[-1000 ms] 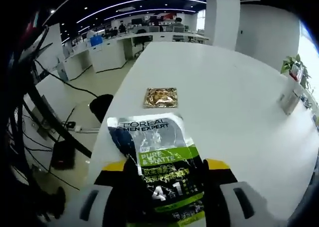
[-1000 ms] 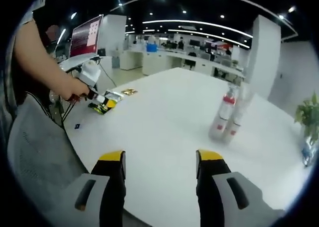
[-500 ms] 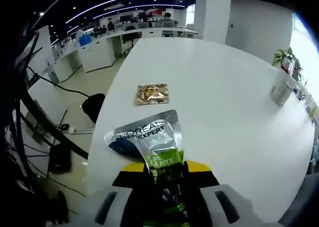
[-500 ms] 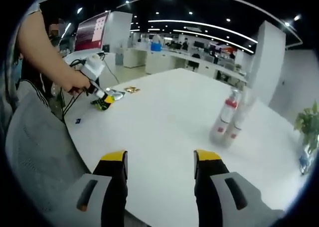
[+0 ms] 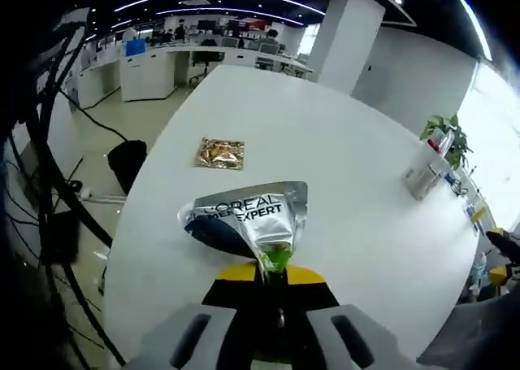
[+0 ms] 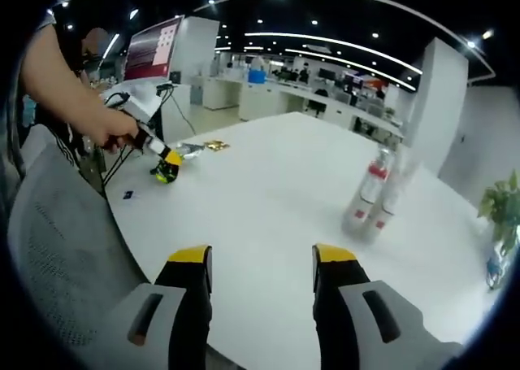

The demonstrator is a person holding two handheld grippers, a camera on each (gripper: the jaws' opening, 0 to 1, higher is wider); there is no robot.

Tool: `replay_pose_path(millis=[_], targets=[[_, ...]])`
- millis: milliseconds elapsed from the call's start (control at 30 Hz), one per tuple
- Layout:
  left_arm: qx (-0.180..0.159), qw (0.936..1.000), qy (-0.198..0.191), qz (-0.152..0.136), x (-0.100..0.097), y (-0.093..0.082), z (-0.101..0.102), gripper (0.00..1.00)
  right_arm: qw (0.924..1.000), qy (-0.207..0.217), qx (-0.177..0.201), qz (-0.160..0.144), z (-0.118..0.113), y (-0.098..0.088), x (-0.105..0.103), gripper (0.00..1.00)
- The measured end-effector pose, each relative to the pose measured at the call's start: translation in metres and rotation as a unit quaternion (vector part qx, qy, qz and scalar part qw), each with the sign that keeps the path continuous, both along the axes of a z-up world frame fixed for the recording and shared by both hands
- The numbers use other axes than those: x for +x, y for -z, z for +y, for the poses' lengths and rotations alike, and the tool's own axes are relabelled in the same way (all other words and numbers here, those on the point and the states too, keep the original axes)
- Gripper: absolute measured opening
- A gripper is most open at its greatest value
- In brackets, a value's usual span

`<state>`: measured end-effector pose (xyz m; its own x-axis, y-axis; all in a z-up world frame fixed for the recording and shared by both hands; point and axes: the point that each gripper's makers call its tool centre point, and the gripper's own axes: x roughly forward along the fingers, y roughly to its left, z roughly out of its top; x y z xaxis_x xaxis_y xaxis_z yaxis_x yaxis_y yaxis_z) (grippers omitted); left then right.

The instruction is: Arrange the skincare products in the storage area until every visible bottle or jar stands upright without overlapping.

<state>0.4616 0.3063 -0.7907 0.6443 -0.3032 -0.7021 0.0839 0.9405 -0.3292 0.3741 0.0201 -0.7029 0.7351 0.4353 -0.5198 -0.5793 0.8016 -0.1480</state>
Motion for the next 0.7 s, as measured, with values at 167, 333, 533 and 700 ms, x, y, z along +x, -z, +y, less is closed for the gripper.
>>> replay_pose_path(millis=[167, 333, 533, 700], targets=[[-0.039, 0.9983, 0.009, -0.043, -0.011, -0.027, -0.022, 0.06, 0.9996, -0.016, 0.008, 0.02, 0.008, 0.006, -0.003, 0.46], [-0.065, 0.9931, 0.035, -0.091, -0.033, -0.061, -0.044, 0.06, 0.998, -0.051, -0.007, 0.037, 0.02, 0.015, -0.012, 0.46], [-0.074, 0.9851, 0.077, -0.135, -0.066, -0.094, -0.072, 0.05, 0.9966, -0.067, -0.013, 0.045, 0.027, 0.017, -0.018, 0.46], [-0.043, 0.9752, 0.14, -0.166, -0.092, -0.104, -0.096, 0.05, 0.9942, -0.096, -0.015, 0.045, 0.041, 0.017, -0.024, 0.46]])
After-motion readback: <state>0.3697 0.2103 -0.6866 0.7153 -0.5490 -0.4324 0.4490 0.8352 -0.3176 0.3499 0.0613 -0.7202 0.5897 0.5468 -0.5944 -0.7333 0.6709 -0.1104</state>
